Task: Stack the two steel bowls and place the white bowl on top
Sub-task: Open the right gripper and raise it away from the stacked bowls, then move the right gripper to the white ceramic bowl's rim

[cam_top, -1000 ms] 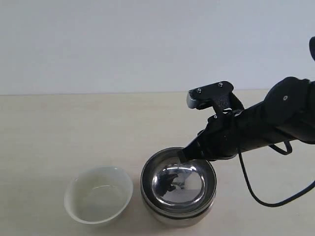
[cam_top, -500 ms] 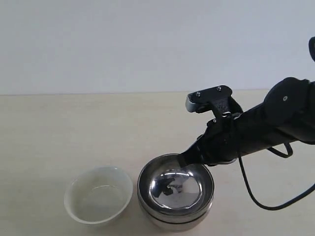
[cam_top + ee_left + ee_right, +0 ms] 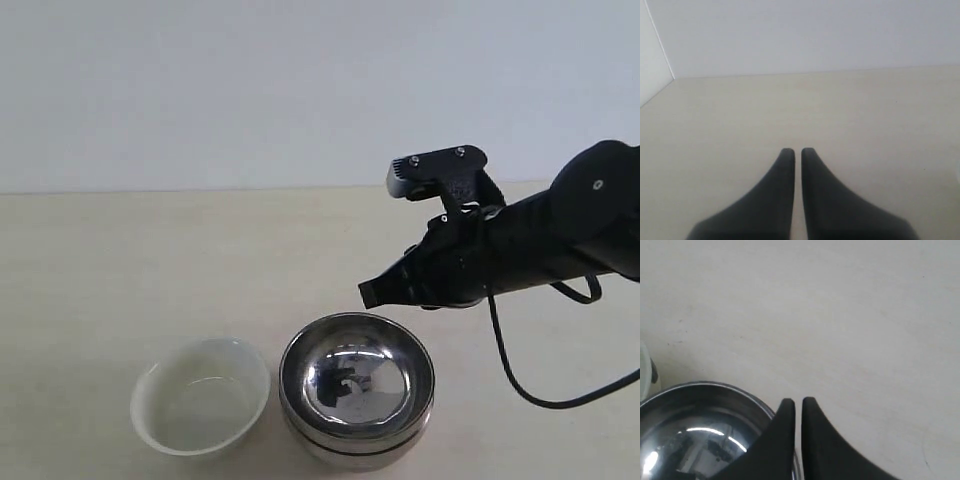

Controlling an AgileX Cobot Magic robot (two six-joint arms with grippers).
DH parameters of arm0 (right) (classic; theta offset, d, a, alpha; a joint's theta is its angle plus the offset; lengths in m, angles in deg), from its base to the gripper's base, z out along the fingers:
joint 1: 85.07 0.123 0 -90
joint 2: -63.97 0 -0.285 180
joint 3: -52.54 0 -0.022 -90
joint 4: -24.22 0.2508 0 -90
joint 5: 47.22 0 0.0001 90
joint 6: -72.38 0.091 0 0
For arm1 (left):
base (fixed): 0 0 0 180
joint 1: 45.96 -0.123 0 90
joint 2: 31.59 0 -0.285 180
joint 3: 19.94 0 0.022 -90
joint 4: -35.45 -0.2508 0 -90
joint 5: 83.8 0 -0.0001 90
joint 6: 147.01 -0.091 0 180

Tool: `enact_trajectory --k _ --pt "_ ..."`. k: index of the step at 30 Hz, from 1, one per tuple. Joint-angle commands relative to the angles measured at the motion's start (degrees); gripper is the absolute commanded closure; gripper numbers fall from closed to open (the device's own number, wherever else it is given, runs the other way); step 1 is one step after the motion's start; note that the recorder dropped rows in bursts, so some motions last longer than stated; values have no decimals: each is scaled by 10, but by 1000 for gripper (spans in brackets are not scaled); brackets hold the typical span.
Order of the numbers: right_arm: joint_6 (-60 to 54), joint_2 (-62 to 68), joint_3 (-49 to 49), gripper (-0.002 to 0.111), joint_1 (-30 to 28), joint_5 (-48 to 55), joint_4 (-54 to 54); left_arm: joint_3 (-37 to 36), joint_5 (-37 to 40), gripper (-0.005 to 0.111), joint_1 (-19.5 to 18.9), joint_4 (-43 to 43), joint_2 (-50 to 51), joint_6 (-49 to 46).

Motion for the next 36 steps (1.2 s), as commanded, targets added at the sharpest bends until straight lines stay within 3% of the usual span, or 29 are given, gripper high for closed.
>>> enact_trajectory --k 1,5,12,14,20,27,36 --pt "1 -8 31 108 2 49 1 -2 0 103 0 2 -2 6" --pt "1 -8 57 108 22 90 1 -2 0 103 0 2 -2 6" --pt "-6 -8 58 106 112 70 1 -2 0 103 0 2 -2 6" --pt "-9 -8 60 97 141 70 1 -2 0 103 0 2 -2 6" --pt "-30 -8 60 46 217 64 0 -2 0 103 0 2 -2 6" --pt "-66 5 69 50 303 14 -5 -2 0 103 0 2 -2 6" --pt "-24 135 180 50 314 49 -79 -2 0 103 0 2 -2 6"
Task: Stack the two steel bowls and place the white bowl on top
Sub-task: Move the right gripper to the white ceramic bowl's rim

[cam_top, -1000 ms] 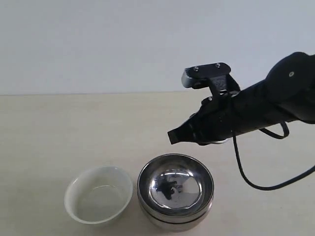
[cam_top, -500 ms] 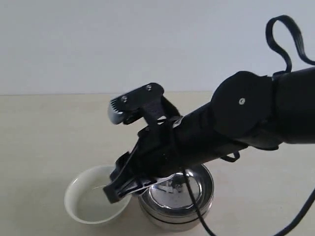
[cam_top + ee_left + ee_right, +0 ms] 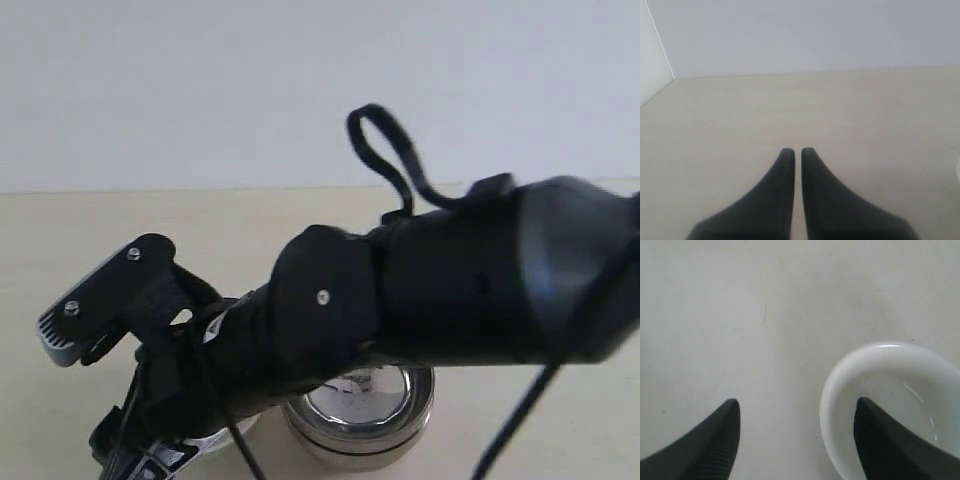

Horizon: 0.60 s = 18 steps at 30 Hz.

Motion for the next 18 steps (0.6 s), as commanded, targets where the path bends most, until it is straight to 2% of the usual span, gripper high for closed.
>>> enact_trajectory --k 1,6,18 --pt "21 55 52 50 1 6 -39 -2 0 103 0 2 -2 6" --pt "50 115 96 50 1 10 -92 -2 0 103 0 2 -2 6" --pt "244 178 148 50 1 40 -307 -2 0 103 0 2 -2 6"
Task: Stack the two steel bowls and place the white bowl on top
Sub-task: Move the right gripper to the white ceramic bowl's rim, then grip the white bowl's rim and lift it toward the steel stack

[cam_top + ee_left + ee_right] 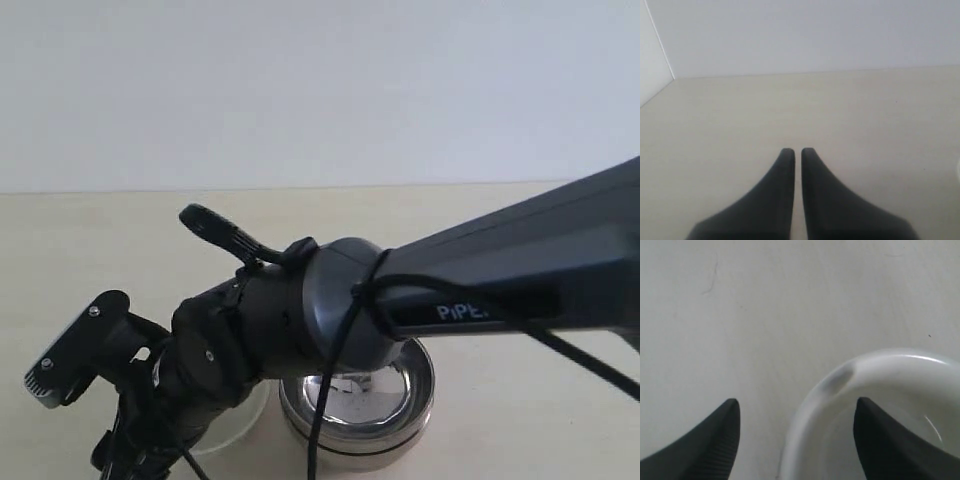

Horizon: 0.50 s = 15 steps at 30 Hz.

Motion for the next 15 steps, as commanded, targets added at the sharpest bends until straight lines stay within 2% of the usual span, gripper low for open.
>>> enact_trajectory --k 1,8,10,12,15 --pt "81 9 8 50 0 8 -86 -2 0 103 0 2 -2 6" --pt "117 32 8 50 0 33 -128 -2 0 103 0 2 -2 6" --pt "118 33 9 54 0 32 -129 -2 0 103 0 2 -2 6" --pt "118 33 17 65 0 38 -129 -2 0 103 0 2 -2 6" --pt "111 33 32 97 0 51 -131 -2 0 103 0 2 -2 6"
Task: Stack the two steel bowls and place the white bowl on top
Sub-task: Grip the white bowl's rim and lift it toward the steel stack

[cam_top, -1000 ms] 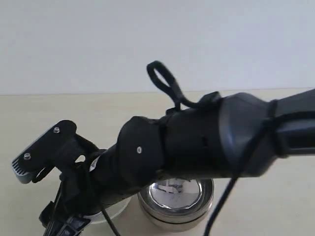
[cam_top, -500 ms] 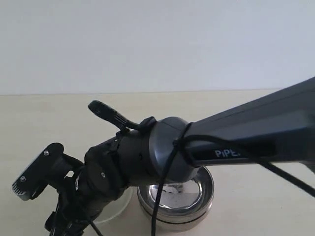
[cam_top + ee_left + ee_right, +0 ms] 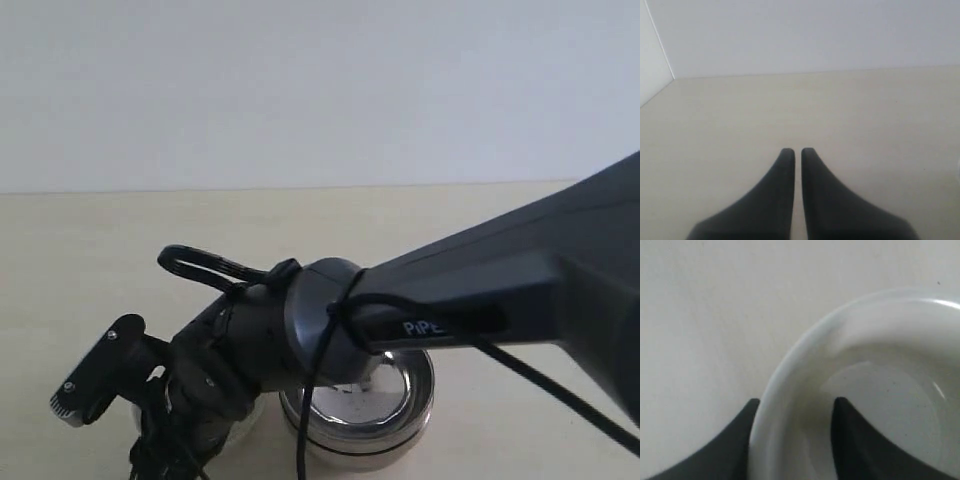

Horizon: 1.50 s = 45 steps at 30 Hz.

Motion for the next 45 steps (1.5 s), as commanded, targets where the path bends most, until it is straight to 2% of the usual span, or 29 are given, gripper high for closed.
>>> enact_trajectory --k 1,13,20,27,32,36,39,45 --pt "-13 -2 23 108 0 19 -6 -2 0 103 0 2 -2 6" --pt "-50 -30 86 108 15 106 -38 -2 0 103 0 2 -2 6" --pt "24 -104 88 108 35 153 -130 -2 0 103 0 2 -2 6" --pt "120 -169 81 108 11 217 -206 -2 0 103 0 2 -2 6" --pt "144 -230 14 108 -24 215 -207 -2 0 103 0 2 -2 6" --pt "174 -284 -80 108 -50 172 -207 -2 0 103 0 2 -2 6" --pt "198 -314 -155 108 -53 137 -206 -2 0 103 0 2 -2 6" --pt "222 -317 -234 108 -52 57 -196 -2 0 103 0 2 -2 6"
